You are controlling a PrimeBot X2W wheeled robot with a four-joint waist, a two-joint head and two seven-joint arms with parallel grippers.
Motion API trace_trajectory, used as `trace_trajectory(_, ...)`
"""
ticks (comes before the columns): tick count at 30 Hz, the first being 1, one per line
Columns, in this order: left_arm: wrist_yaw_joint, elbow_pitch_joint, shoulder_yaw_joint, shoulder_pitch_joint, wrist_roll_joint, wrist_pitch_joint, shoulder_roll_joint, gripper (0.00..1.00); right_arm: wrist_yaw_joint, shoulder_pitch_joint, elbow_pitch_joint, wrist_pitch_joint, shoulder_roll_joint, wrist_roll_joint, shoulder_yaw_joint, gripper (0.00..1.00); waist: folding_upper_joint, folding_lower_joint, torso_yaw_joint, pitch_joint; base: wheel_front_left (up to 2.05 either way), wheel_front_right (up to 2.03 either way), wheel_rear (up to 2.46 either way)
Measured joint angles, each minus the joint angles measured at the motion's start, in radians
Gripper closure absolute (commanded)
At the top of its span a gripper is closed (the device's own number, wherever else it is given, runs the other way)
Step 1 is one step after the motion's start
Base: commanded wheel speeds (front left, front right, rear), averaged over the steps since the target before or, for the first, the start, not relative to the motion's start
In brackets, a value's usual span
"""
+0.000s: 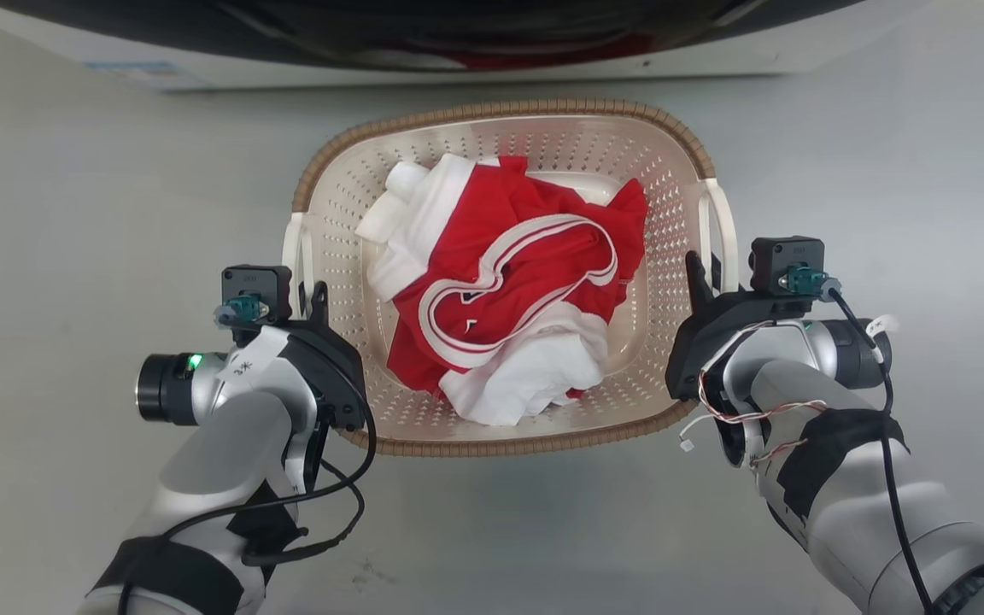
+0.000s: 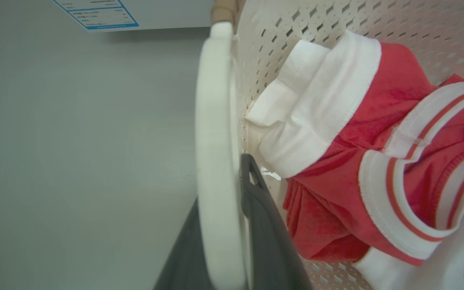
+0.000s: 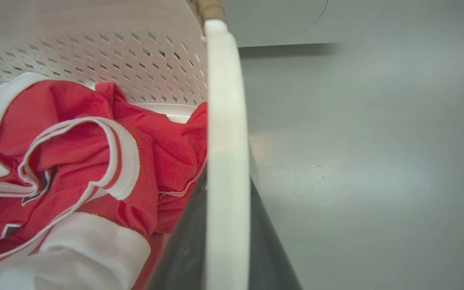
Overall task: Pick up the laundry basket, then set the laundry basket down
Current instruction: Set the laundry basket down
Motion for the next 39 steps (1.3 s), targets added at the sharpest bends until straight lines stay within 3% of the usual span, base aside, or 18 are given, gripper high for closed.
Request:
trace_trajectory(17,0.0,0.026,0.003,-0.054,0.01,-0.038,0.002,1.0,0.003,-0.033,0.002,-0.011,0.0,-0.012,-0.001,1.0,-0.0002,-0.0002,0.016,0.117,0.0,0.0,0.0)
trace_trajectory(37,0.0,0.04,0.007,-0.095,0.034,-0.066,0.001,1.0,0.003,-0.07,0.002,-0.019,-0.001,-0.03,-0.008,1.0,-0.0003,-0.0002,0.025,0.155,0.0,0.0,0.0)
trace_trajectory(39,0.0,0.042,0.007,-0.101,0.035,-0.067,0.001,1.0,0.003,-0.071,0.0,-0.019,-0.001,-0.031,-0.011,0.77,-0.0003,-0.0002,0.026,0.156,0.0,0.0,0.0)
